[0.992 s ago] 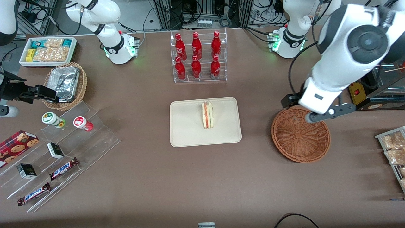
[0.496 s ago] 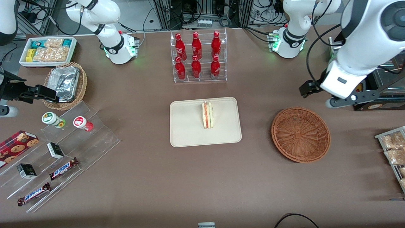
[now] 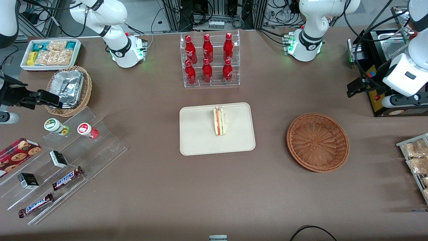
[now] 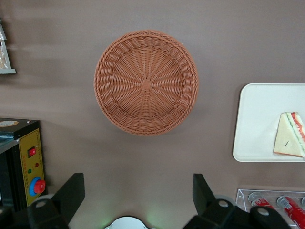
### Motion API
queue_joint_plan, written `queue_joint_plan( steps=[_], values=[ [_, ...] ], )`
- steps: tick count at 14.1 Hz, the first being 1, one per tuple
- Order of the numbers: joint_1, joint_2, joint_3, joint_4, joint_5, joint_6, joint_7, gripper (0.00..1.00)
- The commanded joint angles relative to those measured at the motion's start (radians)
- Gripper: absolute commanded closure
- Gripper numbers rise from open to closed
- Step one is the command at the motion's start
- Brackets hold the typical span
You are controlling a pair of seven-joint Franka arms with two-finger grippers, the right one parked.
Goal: Place sandwich from basket to tray
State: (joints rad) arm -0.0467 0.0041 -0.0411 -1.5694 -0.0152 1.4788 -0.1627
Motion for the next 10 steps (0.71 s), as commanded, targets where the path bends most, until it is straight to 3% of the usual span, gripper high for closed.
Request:
queue_joint_plan(
  steps=[1,10],
  values=[
    [0.007,0.028,-0.008,0.061,-0.016,-0.017,0.019,0.0],
    [-0.002,0.016,0.09,0.063,0.0,-0.008,0.091,0.0]
  ],
)
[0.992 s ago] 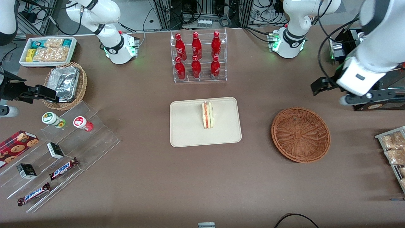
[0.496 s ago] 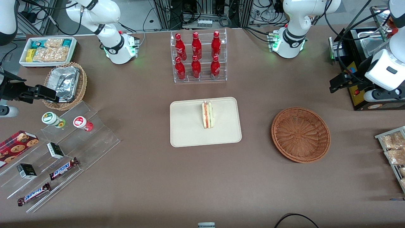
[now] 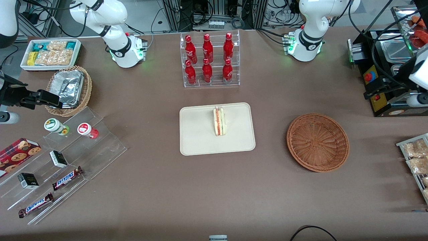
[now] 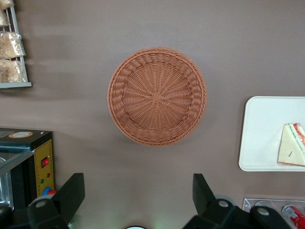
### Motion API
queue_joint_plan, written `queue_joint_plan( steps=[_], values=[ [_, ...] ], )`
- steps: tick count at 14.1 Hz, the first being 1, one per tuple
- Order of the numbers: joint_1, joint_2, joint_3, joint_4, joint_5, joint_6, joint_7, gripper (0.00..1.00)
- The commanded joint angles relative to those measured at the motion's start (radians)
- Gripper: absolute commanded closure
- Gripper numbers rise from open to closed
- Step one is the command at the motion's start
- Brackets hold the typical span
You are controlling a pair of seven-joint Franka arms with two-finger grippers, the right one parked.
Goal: Place sandwich from basket to tray
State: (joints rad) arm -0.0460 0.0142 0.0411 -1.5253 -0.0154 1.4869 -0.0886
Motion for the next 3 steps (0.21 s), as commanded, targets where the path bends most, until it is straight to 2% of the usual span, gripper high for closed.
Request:
queue_joint_plan(
  steps=[1,3],
  values=[
    [-0.002,0.006,0.009,0.017,0.002,-0.016,0.018,0.0],
    [0.003,0.006,0.006,0.017,0.003,-0.017,0.056,0.0]
  ],
)
